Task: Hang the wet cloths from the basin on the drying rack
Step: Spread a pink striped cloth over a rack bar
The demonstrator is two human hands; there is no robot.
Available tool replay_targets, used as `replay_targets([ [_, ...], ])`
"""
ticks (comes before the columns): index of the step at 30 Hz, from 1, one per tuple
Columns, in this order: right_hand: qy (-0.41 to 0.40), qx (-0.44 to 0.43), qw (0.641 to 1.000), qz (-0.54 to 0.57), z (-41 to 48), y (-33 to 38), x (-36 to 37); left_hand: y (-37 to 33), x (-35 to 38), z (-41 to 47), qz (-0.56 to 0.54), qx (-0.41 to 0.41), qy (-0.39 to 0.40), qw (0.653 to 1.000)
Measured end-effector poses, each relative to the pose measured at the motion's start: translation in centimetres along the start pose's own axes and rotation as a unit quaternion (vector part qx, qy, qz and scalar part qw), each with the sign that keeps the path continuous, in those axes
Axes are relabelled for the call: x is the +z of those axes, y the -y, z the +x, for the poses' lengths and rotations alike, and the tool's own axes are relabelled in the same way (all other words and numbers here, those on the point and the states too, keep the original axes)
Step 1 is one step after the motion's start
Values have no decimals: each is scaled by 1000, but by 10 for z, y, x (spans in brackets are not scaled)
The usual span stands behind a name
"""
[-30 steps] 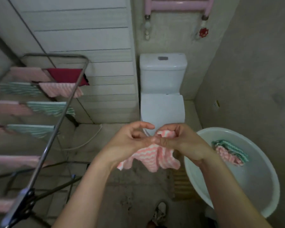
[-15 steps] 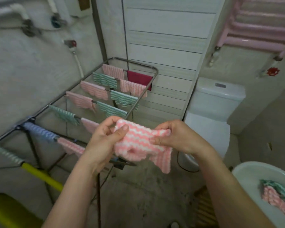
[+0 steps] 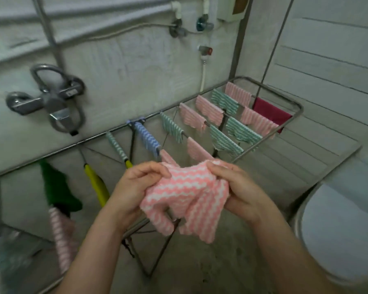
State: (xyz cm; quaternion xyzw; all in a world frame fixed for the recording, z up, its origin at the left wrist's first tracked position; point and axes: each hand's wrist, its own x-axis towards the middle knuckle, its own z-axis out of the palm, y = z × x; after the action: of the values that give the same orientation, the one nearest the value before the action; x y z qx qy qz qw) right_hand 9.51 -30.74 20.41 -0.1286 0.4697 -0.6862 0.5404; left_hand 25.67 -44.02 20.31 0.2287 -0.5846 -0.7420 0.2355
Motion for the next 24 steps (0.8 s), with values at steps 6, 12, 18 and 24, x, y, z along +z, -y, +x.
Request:
replay_targets([
  [6, 150, -65, 949, -270, 33, -19, 45, 1, -55, -42, -74, -42, -78, 993],
  [12, 213, -250, 714, -619, 55, -33, 98, -2, -94, -89, -83, 23, -312, 946],
  [18, 229, -182, 827, -479, 90, -62, 155, -19, -125, -116, 26, 75, -406, 911],
  [24, 234, -68, 862, -445, 149, -68, 173, -19, -177, -106, 63, 22, -358, 931],
])
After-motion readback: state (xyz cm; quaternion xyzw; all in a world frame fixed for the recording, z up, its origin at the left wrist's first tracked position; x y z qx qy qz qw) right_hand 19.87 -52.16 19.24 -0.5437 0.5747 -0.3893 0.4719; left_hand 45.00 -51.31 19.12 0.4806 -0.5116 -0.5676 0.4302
